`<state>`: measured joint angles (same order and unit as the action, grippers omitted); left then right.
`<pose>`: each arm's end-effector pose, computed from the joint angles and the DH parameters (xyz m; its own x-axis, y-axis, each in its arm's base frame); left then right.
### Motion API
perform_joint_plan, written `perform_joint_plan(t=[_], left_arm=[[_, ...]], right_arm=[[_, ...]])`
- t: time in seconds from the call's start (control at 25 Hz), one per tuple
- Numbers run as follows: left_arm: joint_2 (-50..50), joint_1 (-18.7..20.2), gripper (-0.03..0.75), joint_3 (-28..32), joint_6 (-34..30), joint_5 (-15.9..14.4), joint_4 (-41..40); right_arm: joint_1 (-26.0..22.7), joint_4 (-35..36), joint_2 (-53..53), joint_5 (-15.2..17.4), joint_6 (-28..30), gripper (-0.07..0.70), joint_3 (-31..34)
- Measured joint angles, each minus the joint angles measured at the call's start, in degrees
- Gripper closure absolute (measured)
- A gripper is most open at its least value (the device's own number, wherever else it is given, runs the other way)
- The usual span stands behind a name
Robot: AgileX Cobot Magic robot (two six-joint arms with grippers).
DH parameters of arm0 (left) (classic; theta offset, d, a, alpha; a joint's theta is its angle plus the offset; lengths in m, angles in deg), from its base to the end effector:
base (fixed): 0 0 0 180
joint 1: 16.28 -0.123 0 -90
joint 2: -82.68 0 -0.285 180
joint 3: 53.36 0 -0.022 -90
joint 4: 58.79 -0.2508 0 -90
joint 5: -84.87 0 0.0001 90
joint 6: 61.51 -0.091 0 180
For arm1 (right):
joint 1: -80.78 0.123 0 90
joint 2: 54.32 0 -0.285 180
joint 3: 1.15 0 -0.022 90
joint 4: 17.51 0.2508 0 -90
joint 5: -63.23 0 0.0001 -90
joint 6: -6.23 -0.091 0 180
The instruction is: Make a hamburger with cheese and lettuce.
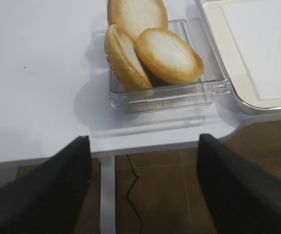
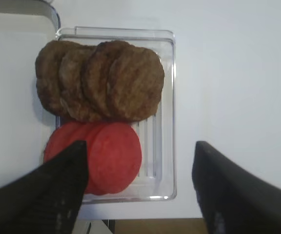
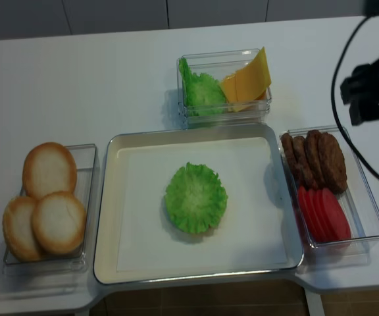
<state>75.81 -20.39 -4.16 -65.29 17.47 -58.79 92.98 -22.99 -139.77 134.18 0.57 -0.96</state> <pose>-0.0113 -0.0008 0.2651 -0.5536 0.0263 -0.8324 -0.0353 0.9979 0.0550 0.2576 0.0473 0.3649 -0.9062 -0.1272 -0.4033 -0.1144 0.9919 -0.0557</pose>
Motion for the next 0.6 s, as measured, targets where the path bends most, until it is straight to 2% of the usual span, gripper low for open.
perform_joint_plan(t=[0.36, 0.6], left_arm=[[0.0, 0.0, 0.223, 0.0, 0.0, 0.0, 0.0], [0.0, 0.0, 0.223, 0.0, 0.0, 0.0, 0.0]], right_arm=[[0.0, 0.5, 17.4, 0.4, -1.1, 0.129, 16.2], [0.0, 1.4, 32.9, 0.5, -1.4, 0.129, 27.1]])
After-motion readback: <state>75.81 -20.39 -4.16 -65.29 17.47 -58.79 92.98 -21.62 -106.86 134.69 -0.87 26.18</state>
